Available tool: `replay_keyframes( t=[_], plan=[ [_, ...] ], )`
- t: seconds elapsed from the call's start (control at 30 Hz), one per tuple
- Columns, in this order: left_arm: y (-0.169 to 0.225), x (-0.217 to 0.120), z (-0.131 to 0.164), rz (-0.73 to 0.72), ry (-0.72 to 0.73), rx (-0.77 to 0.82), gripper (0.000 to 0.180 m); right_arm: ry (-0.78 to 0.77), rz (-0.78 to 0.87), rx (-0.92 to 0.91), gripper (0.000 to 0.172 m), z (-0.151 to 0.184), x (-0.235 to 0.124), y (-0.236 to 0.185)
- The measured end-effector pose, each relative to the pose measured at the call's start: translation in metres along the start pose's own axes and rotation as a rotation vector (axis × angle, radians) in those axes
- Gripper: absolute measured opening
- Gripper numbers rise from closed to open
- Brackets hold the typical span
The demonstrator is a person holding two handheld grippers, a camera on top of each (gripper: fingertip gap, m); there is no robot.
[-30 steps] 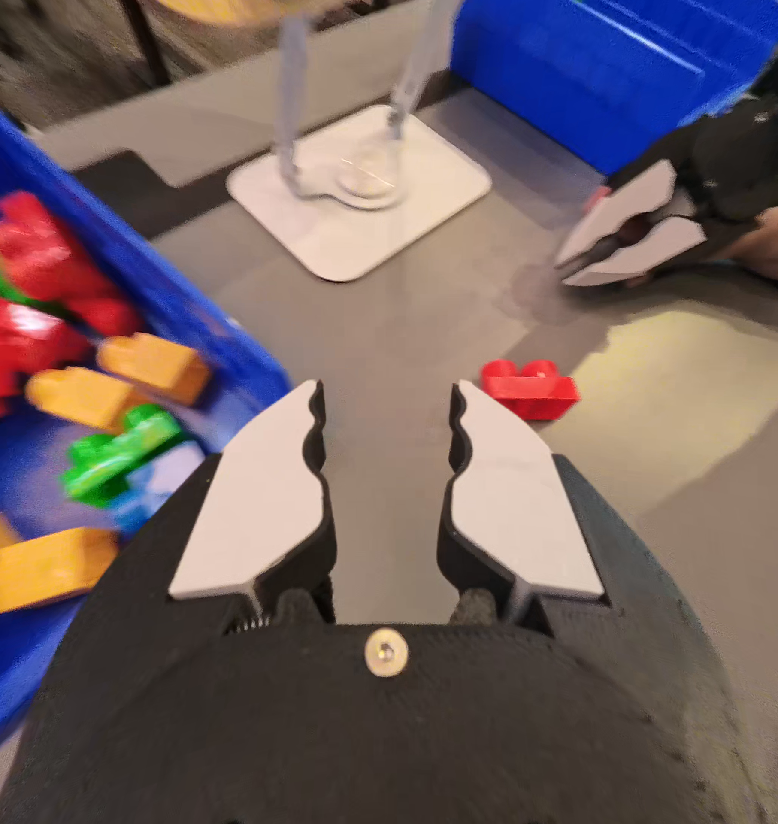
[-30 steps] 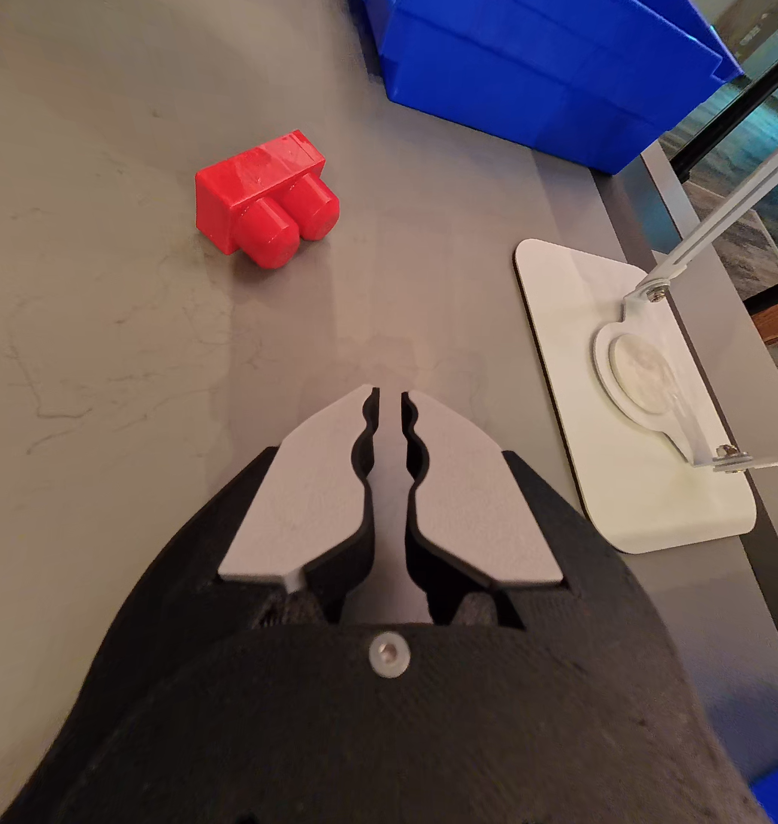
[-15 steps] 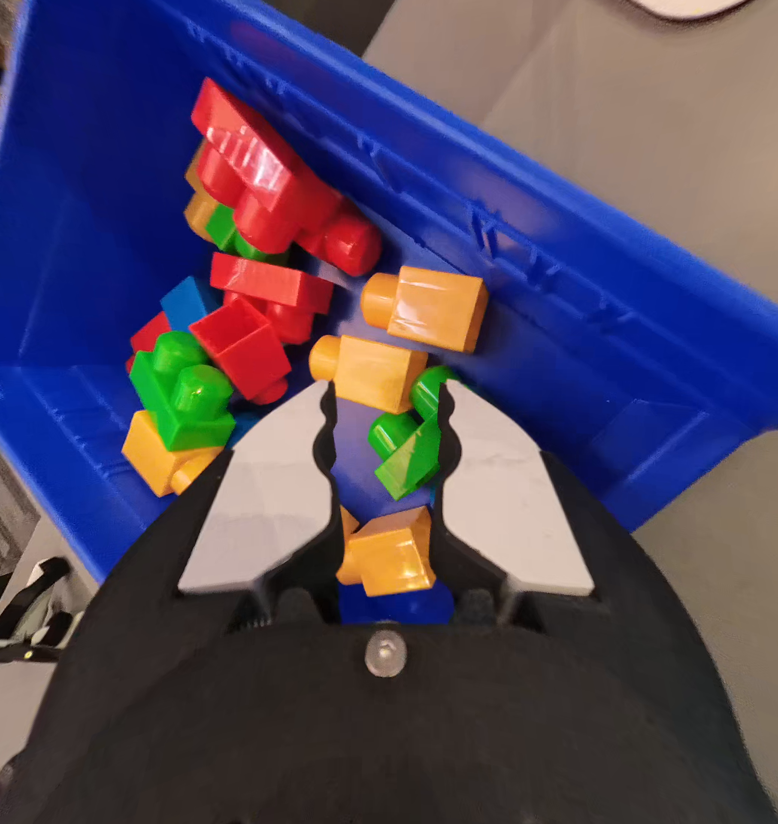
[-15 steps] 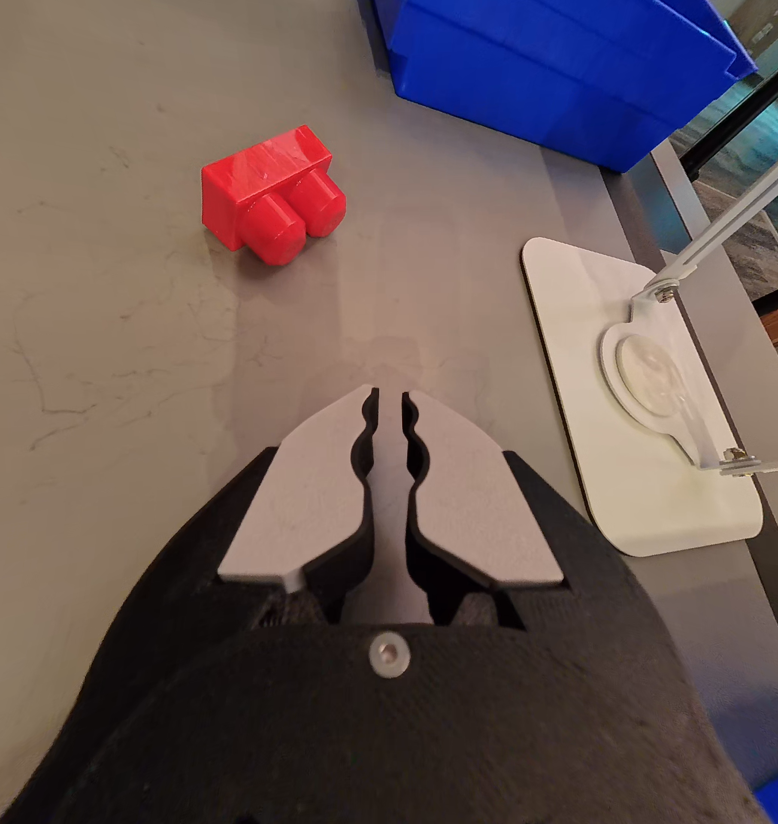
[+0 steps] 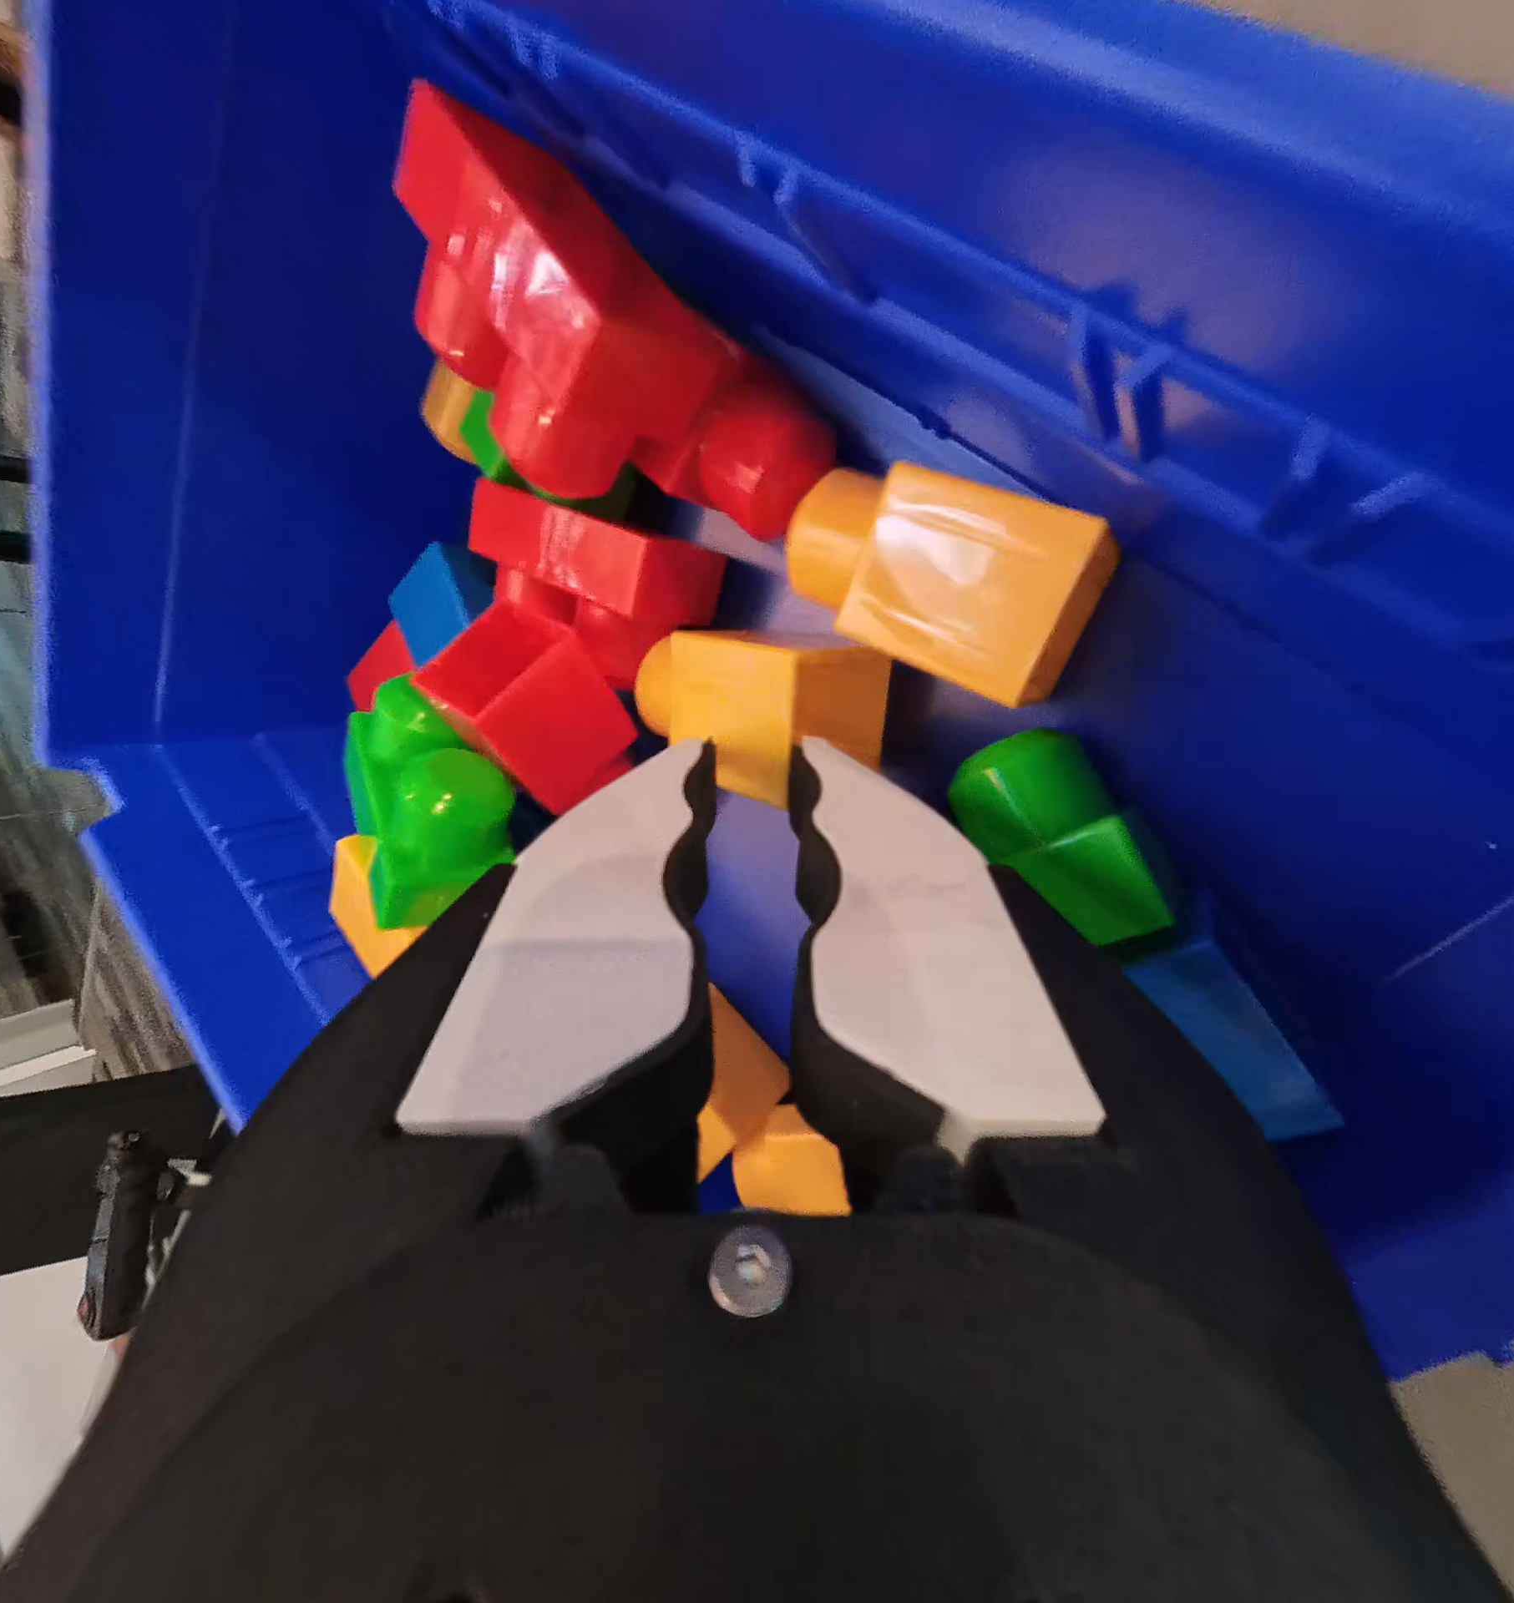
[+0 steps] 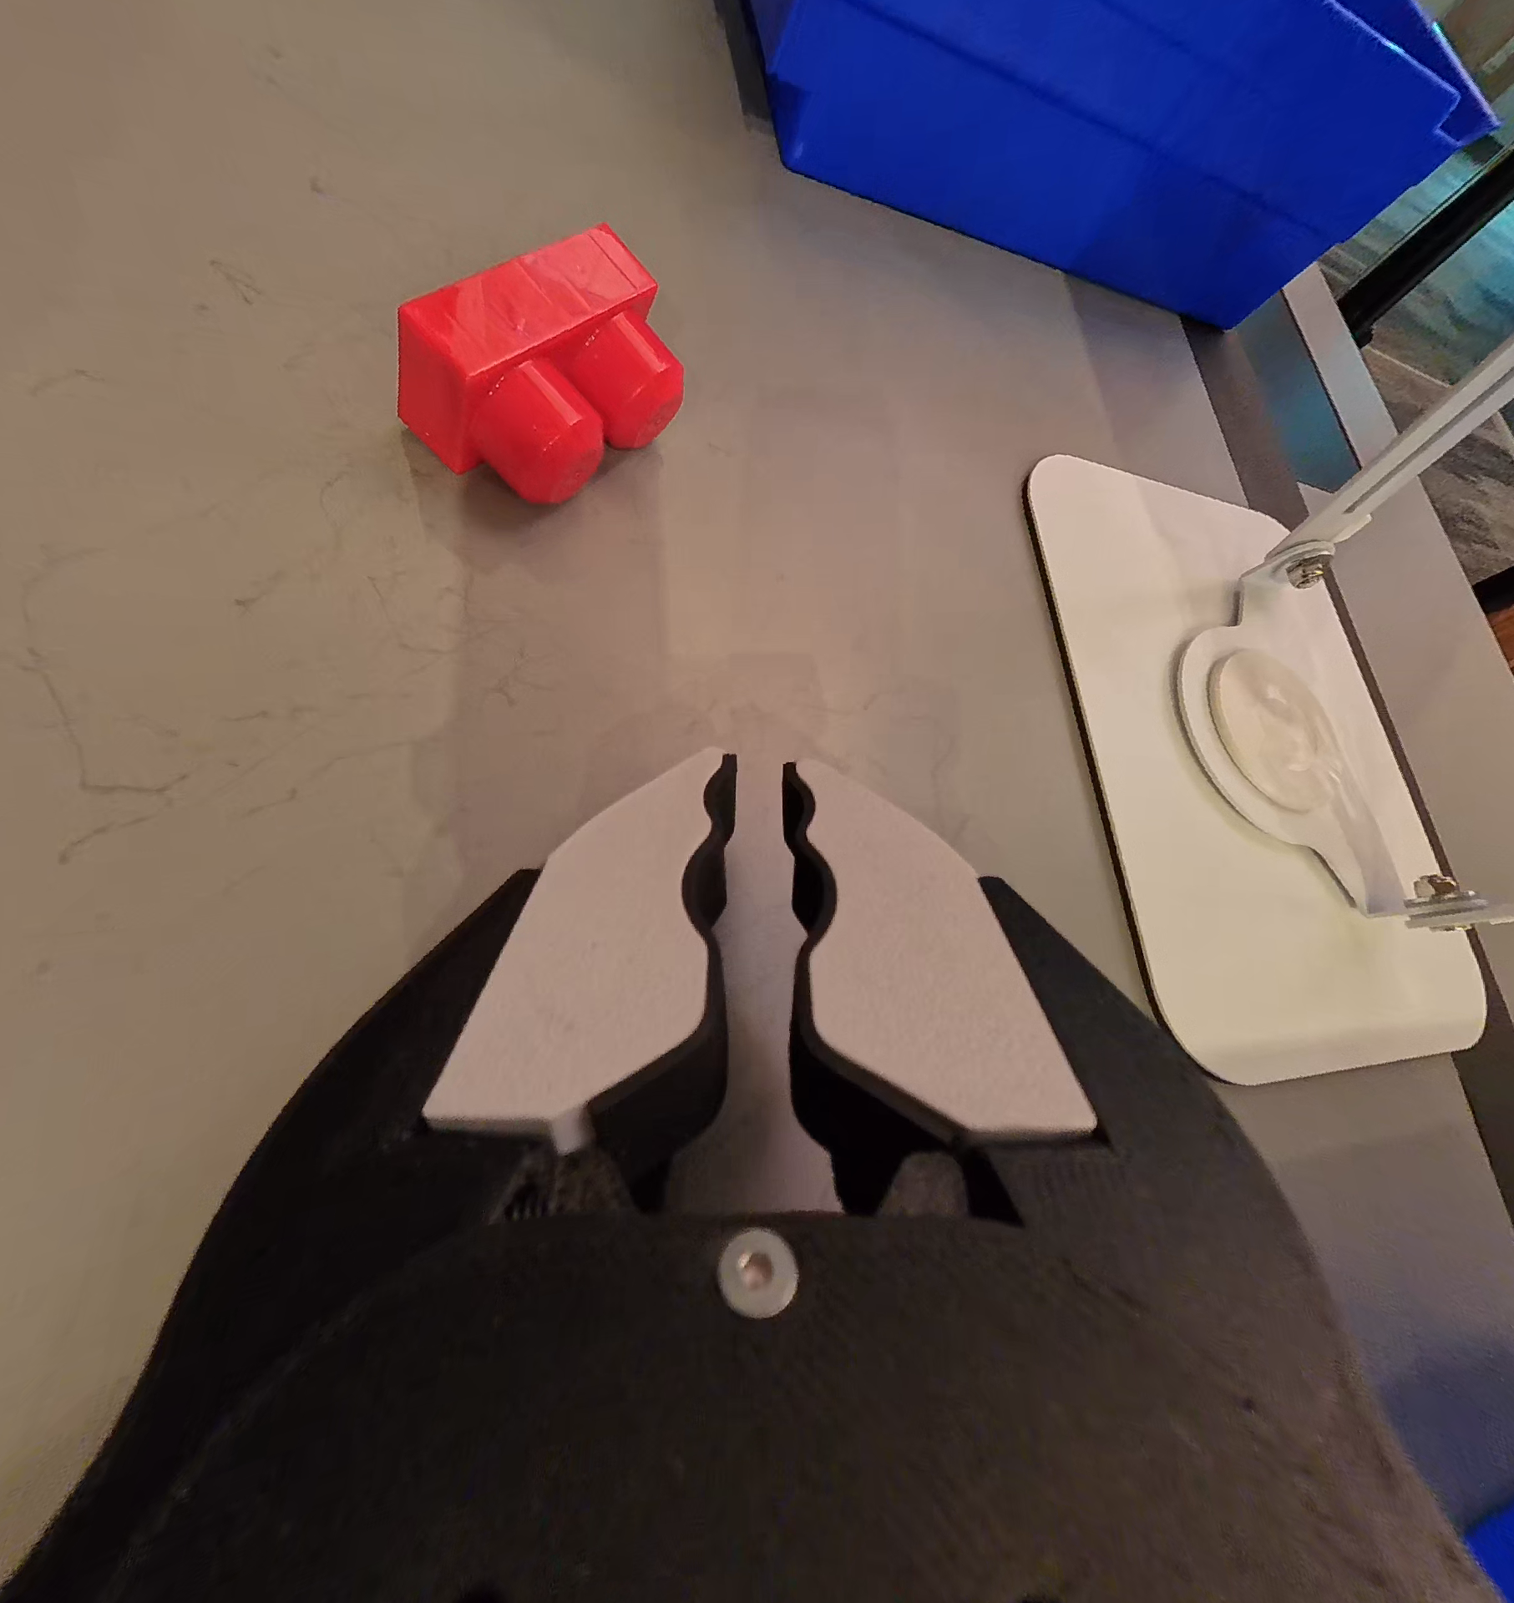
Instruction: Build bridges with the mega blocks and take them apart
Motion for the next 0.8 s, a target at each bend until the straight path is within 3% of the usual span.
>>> replay_keyframes(
  t=[0.13, 0.3, 0.43, 0.67, 0.8],
  plan=[
    [-0.012, -0.010, -0.003, -0.067, 0.064, -0.030, 0.003, -0.009, 0.003, -0.002, 0.010, 0.002, 0.000, 0.001],
    [-0.020, -0.025, -0.007, -0.078, 0.154, -0.078, 0.003, -0.014, 0.011, -0.002, 0.010, 0.003, -0.001, 0.003],
    [-0.018, -0.061, -0.020, -0.083, 0.259, -0.108, 0.003, -0.015, 0.022, -0.002, 0.010, 0.004, -0.002, 0.005],
    [0.038, -0.151, -0.056, 0.010, 0.485, -0.061, 0.003, -0.031, 0.053, 0.005, 0.009, 0.008, -0.004, 0.011],
    [0.091, -0.166, -0.062, 0.097, 0.530, -0.046, 0.003, -0.044, 0.066, 0.001, 0.009, 0.010, -0.004, 0.012]
  ],
)
Point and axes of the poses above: each gripper's, where its closed fingertips meet, x out along the fingers, z out of its underside, y = z × x across the jaws, the point moved 3 cm from there along -x, back along the fingers, and after that the axes turned 12 degrees about y, right-handed, at the moved point
